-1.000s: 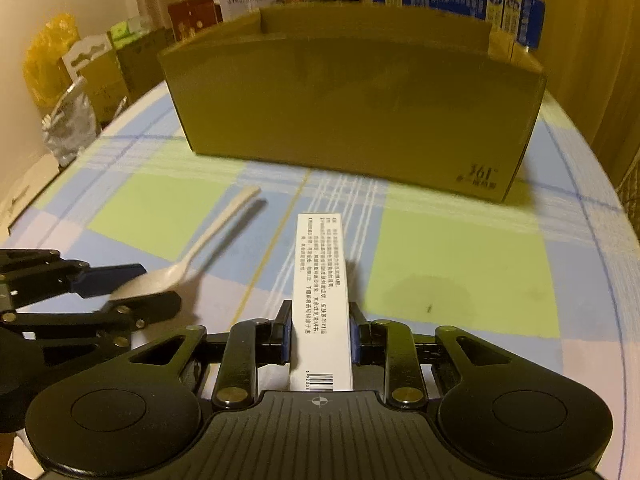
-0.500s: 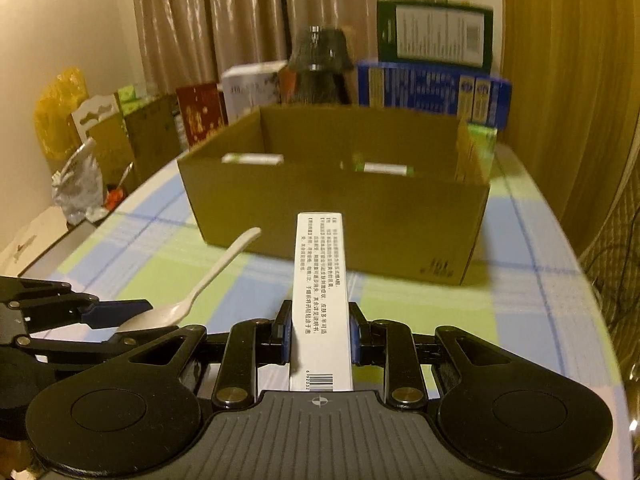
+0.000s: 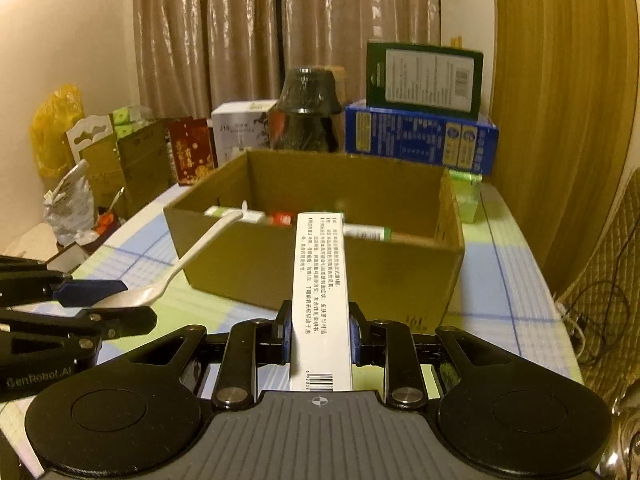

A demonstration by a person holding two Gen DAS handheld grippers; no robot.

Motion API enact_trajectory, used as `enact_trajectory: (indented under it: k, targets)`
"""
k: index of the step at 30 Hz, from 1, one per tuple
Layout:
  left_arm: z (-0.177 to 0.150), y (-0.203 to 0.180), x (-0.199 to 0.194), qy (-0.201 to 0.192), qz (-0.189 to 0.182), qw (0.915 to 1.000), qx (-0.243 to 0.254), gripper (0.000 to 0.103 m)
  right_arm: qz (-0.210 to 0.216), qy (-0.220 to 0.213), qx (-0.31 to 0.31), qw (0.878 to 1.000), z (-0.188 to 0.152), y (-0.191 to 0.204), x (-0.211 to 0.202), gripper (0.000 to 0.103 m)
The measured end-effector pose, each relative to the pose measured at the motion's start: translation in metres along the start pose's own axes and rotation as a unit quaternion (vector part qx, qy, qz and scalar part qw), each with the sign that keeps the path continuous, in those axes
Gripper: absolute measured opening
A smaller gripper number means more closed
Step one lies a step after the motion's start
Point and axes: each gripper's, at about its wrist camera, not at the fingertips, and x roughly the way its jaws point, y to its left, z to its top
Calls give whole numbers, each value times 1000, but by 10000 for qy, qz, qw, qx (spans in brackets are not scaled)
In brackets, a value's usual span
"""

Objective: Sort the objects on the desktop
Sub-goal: 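Lift the spoon with left tool while right tool carries the ointment box toward the cardboard box, then carry the spoon and ointment box over the cardboard box with both tools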

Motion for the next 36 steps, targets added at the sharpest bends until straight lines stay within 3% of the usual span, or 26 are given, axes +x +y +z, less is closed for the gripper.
enact_trajectory:
  k: [17, 25, 36]
  targets:
    - [66, 28, 15, -500, 120, 9986, 95, 27, -129, -515, 269, 9982, 46, -12, 20, 23]
    - [76, 50, 39, -391, 143, 9986, -324, 27, -181, -525, 414, 9976, 64, -22, 43, 23]
    - [90, 60, 64, -363, 164, 9983, -433, 27, -258, -640, 710, 9951, 84, -32, 61, 23]
